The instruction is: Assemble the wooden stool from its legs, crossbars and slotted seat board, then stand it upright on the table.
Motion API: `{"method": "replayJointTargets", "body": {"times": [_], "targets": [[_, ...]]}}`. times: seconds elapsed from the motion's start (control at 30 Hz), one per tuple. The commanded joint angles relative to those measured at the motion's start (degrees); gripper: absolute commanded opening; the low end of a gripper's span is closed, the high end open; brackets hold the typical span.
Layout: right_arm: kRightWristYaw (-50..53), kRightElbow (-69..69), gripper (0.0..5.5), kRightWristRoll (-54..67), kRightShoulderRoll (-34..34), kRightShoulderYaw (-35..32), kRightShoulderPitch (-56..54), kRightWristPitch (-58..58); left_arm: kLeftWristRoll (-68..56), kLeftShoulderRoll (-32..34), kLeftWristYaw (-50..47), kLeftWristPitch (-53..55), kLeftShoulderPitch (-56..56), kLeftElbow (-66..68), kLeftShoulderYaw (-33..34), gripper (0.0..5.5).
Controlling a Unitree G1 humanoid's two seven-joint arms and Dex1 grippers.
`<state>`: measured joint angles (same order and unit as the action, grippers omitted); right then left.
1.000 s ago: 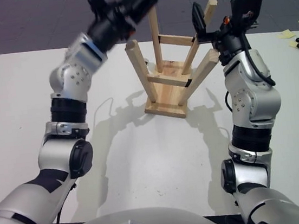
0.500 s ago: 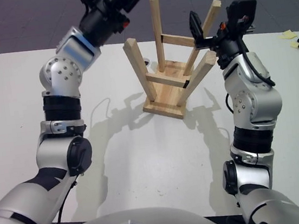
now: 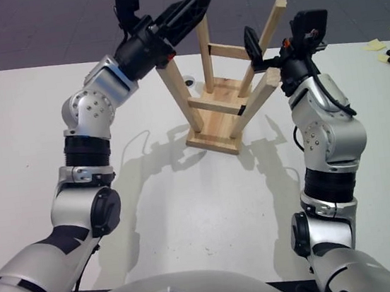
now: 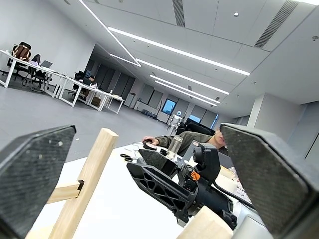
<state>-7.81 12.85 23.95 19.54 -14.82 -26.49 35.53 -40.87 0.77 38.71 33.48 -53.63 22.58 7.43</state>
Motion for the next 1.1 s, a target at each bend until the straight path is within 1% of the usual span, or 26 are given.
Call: {"method": "replayJointTargets", "body": {"times": [0.03, 0.13, 0.3, 0.37, 0.4, 0.47, 0.53, 0.6, 0.67, 0.77, 0.8, 0.9, 0.97, 1.0, 1.03, 1.1], "targets": [[-0.3, 0.4, 5.4, 0.4, -0.4, 0.1, -0.6, 0.2, -1.9, 0.2, -2.6, 2.3, -1.7, -4.4, 1.8, 5.38], [-0.4, 1.1, 5.4, 1.1, -1.3, 0.0, -0.4, 0.0, -6.0, -0.1, -5.4, 2.6, -5.3, -9.3, 5.3, 5.38], [-0.5, 3.4, 5.4, 0.2, -1.1, 1.3, 2.0, 1.3, -17.1, 0.9, -11.8, 4.2, -10.6, -18.4, 12.2, 5.38], [-6.7, 7.0, 5.4, 3.0, 2.1, 5.0, 5.2, 5.6, -22.6, 2.6, -16.2, 4.1, -12.5, -21.4, 16.2, 5.38], [-8.4, 9.0, 5.4, 4.7, 2.4, 5.9, 6.6, 7.3, -24.8, 3.4, -17.9, 4.0, -13.1, -22.5, 17.6, 5.38], [-10.3, 12.6, 5.4, 8.4, 1.7, 6.6, 8.0, 9.3, -26.7, 5.3, -19.9, 4.2, -12.6, -24.6, 18.6, 5.38], [-10.0, 13.7, 5.4, 10.9, 0.3, 5.7, 7.5, 9.9, -27.4, 6.5, -21.7, 4.7, -10.2, -26.5, 18.3, 5.38], [-9.7, 13.1, 5.4, 12.3, -0.4, 3.7, 6.4, 8.9, -27.9, 7.0, -22.7, 5.2, -7.5, -28.4, 17.5, 5.38], [-8.9, 12.5, 5.4, 16.5, -1.6, 0.2, 4.6, 8.8, -29.8, 6.7, -23.6, 6.2, -4.6, -31.0, 16.5, 5.38], [-4.1, 12.2, 5.4, 29.7, -6.3, -6.1, -0.6, 9.4, -31.8, 5.7, -24.3, 7.3, 1.0, -35.9, 13.7, 5.38], [-1.7, 12.6, 5.4, 34.0, -7.9, -7.4, -2.0, 9.3, -32.1, 6.0, -24.2, 7.5, 2.4, -36.7, 13.2, 5.38], [5.9, 9.8, 5.4, 47.9, -9.4, -13.2, -8.3, 5.8, -31.9, 10.1, -23.2, 9.1, 6.9, -39.9, 12.2, 5.38], [11.3, 6.1, 5.4, 52.5, -7.3, -18.0, -13.7, 1.6, -32.0, 15.1, -21.7, 11.4, 10.2, -41.3, 13.0, 5.38], [13.8, 2.8, 5.4, 51.7, -4.8, -20.8, -16.6, -1.2, -32.4, 17.3, -21.2, 12.2, 11.4, -41.2, 13.8, 5.38], [15.4, -1.0, 5.4, 47.9, -1.4, -22.8, -18.4, -4.0, -32.5, 19.2, -20.7, 12.5, 12.4, -40.9, 14.6, 5.38], [15.8, -8.2, 5.4, 37.0, 6.1, -23.8, -18.1, -8.7, -31.5, 21.2, -20.9, 11.9, 13.8, -39.9, 15.7, 5.38]]}}
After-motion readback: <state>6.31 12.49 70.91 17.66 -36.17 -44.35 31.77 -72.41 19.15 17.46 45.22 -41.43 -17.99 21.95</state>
